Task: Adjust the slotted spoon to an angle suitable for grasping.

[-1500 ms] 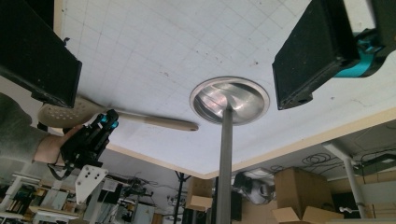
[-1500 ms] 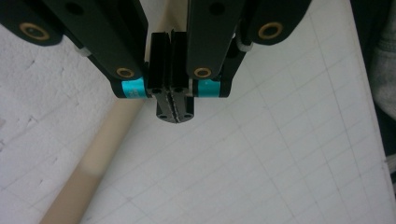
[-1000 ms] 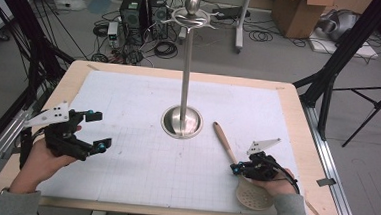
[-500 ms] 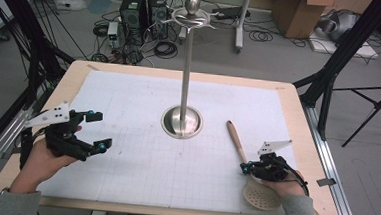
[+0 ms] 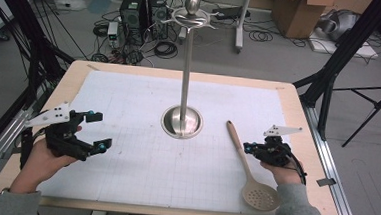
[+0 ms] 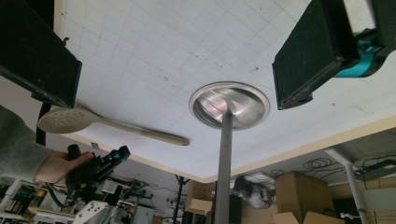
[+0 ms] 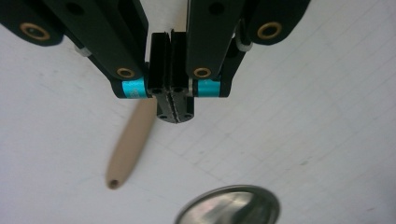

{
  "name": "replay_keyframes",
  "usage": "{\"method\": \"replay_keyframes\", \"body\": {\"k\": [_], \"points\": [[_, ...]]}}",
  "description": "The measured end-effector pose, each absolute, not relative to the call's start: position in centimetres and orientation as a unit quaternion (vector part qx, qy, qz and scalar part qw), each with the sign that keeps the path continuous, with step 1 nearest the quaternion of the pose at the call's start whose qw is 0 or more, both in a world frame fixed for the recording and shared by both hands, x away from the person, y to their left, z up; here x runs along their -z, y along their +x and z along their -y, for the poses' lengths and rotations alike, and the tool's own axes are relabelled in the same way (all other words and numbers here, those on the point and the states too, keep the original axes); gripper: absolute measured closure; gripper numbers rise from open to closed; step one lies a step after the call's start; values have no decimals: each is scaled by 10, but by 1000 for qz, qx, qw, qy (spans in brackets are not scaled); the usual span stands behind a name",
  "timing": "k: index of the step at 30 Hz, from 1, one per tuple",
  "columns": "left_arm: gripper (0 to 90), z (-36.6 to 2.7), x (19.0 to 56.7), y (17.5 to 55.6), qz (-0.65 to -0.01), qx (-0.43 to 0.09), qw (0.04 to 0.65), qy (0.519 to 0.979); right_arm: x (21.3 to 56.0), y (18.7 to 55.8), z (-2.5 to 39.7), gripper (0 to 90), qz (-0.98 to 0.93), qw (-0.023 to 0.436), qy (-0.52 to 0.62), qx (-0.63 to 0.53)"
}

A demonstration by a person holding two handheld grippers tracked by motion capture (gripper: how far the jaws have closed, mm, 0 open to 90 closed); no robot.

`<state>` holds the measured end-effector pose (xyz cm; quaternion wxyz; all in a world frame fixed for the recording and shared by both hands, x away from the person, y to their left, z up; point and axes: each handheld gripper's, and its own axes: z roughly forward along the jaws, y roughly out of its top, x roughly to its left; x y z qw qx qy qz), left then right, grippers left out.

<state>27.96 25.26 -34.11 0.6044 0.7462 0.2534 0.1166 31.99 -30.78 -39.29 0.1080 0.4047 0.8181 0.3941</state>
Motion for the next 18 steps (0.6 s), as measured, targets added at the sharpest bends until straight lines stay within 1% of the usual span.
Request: {"method": "replay_keyframes", "body": {"k": [6, 12, 18], "points": [[17, -254, 343, 281, -256, -115, 606, 744, 394, 337, 302, 899, -838, 106, 407, -347], [17, -256, 343, 281, -258, -113, 607, 743, 400, 351, 295, 899, -848, 108, 392, -339], [18, -255, 344, 281, -255, -111, 609, 743, 405, 364, 303, 899, -834, 99, 417, -348]]}}
